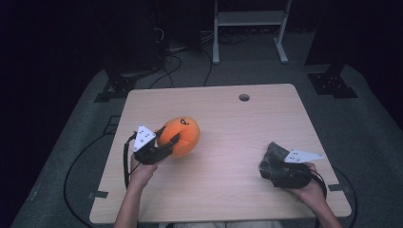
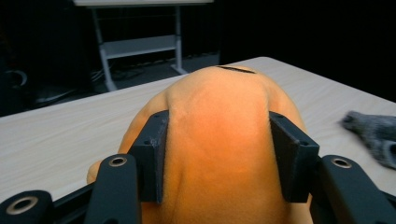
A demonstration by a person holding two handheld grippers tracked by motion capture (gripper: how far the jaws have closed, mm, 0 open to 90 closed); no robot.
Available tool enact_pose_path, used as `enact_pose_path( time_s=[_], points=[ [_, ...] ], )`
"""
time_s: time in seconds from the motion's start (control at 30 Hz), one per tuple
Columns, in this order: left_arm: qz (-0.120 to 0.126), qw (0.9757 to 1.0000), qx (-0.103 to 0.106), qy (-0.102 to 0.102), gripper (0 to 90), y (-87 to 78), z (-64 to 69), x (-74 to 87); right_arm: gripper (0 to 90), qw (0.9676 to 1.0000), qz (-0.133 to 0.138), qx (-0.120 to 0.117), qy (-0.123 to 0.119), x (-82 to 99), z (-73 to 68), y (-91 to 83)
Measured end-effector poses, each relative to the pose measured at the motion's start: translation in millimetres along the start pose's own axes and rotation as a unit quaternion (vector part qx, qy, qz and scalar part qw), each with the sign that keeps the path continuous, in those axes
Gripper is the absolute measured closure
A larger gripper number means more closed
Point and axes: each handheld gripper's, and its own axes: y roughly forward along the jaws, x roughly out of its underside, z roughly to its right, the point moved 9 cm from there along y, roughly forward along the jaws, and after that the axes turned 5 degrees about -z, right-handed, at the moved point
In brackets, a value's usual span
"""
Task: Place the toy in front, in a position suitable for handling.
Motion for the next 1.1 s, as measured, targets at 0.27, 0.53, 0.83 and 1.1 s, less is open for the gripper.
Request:
enact_pose_path(
  time_s=[0.27, 0.53, 0.83, 1.1],
  points=[
    [-0.009, 0.9982, 0.050, 0.032, 45.5, 14.8, 45.4, -1.9, 35.5, 1.0000, 0.002, 0.003, 0.003, -0.2, 1.9, -0.9],
    [-0.021, 0.9951, 0.083, 0.051, 45.5, 26.9, 75.2, 3.2, 35.5, 1.0000, 0.003, 0.005, 0.004, 0.1, 3.4, -2.2],
    [-0.023, 0.9895, 0.125, 0.069, 45.3, 36.6, 104.3, 9.5, 35.5, 1.0000, 0.005, 0.006, 0.004, 0.1, 3.5, -3.3],
    [-0.036, 0.9817, 0.157, 0.102, 45.0, 50.8, 130.8, 24.3, 35.5, 0.9999, 0.007, 0.010, 0.006, -0.2, 4.7, -3.8]
  ],
)
